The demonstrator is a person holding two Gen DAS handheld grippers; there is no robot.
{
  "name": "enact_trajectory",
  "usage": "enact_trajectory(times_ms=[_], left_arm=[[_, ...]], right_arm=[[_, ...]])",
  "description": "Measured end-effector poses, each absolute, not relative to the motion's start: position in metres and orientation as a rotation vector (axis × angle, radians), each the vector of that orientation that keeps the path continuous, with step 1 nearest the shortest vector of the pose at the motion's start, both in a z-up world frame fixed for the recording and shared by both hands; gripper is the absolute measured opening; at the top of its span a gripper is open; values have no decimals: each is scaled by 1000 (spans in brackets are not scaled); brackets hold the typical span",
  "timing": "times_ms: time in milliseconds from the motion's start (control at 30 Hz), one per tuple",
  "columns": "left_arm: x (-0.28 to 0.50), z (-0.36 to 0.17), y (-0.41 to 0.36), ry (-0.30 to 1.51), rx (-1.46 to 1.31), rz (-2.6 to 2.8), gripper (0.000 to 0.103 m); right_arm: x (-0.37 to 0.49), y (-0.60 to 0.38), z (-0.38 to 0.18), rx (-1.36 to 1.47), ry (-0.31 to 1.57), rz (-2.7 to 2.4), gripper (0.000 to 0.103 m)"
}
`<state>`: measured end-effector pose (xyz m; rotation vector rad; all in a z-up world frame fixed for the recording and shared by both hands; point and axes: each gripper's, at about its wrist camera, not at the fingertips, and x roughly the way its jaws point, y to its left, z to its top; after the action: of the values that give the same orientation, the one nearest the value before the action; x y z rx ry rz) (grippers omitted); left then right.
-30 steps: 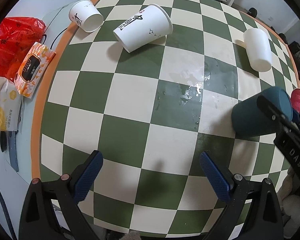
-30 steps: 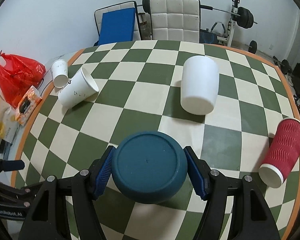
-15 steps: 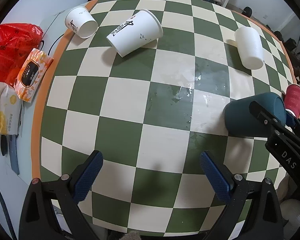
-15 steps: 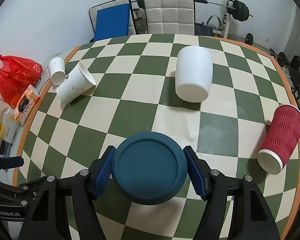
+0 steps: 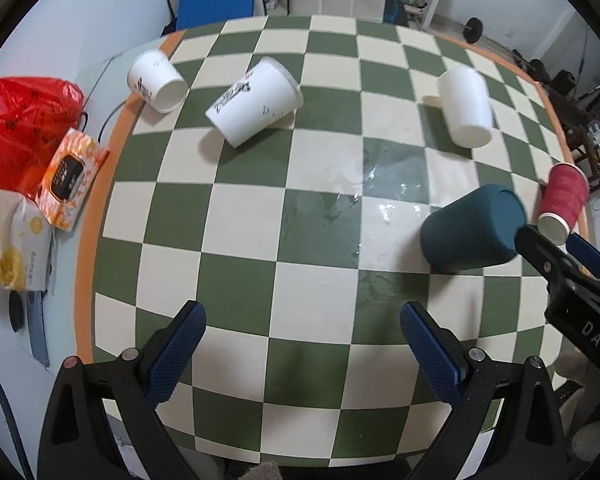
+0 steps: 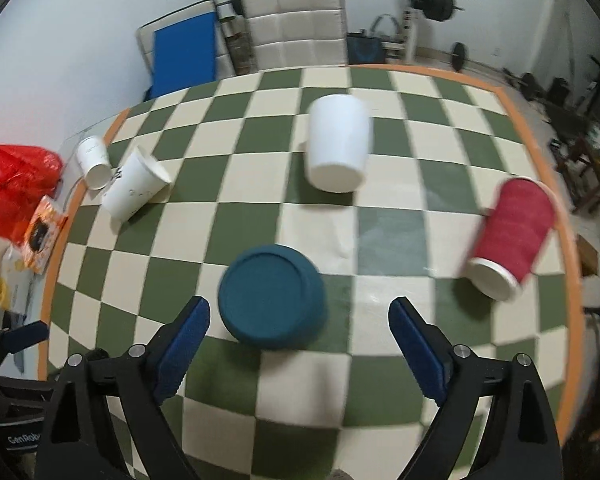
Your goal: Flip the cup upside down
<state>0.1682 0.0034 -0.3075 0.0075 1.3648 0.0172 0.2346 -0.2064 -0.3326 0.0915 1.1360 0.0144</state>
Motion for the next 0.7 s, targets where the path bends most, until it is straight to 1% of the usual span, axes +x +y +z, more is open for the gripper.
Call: enact_trajectory(times_ms=[133,400,467,700], left_arm=[[160,-286,-2,1321,31,-21,100],[133,-227,-13,1188,93,-93,100],[124,-207,-12,1146,108,-100,100],[93,-137,-8,1033,108,-95,100]], right_arm=[[209,-215,-313,88,1146,-64,93],[155,-216,-258,79,1092,-154,94],[142,-215,-240,84,1063,-166,96],[93,-220,-166,126,1003,-163,96]])
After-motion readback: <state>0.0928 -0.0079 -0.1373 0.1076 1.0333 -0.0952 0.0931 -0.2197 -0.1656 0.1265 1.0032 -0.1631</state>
